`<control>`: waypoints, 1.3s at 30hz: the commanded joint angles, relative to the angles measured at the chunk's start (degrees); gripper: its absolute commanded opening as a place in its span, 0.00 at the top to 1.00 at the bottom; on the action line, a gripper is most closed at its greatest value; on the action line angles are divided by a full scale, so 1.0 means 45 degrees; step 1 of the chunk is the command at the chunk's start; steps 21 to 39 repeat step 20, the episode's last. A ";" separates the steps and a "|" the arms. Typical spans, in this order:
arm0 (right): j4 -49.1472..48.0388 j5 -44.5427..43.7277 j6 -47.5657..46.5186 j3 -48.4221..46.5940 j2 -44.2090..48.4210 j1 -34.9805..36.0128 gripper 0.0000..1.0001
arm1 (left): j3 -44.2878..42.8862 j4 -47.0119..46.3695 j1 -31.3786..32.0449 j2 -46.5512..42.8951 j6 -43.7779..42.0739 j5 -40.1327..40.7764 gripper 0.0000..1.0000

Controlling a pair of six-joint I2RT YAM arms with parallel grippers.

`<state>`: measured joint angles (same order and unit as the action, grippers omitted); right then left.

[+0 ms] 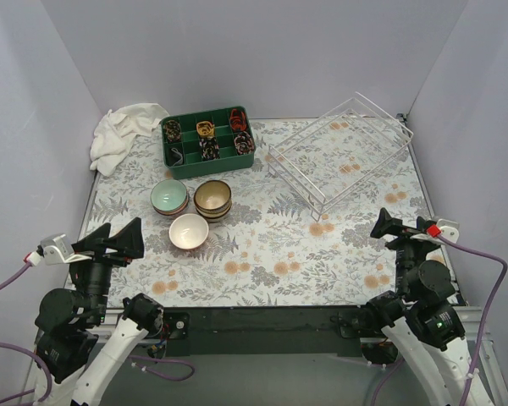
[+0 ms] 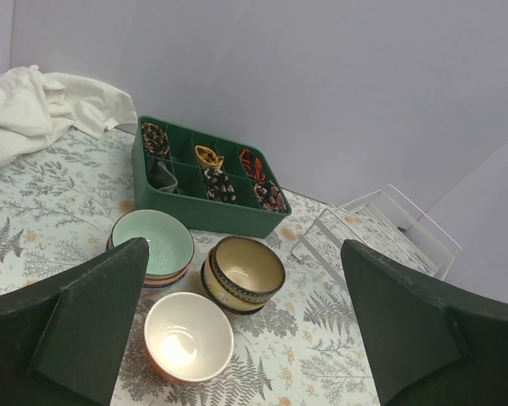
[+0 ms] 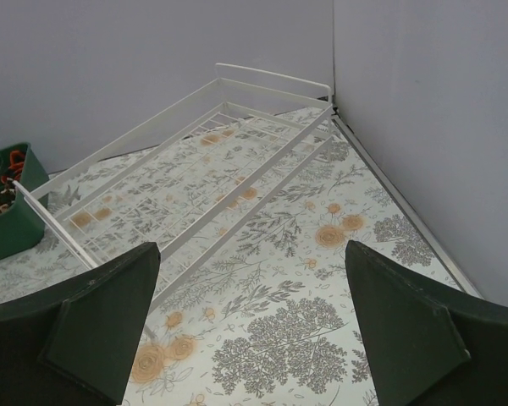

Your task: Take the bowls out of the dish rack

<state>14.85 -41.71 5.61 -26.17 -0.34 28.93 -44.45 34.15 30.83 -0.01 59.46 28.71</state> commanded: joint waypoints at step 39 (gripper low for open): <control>-0.0859 0.0402 -0.0074 0.0094 0.0544 -0.0022 0.02 | 0.0443 -0.0265 -0.0015 -0.1306 -0.0167 -0.0090 0.02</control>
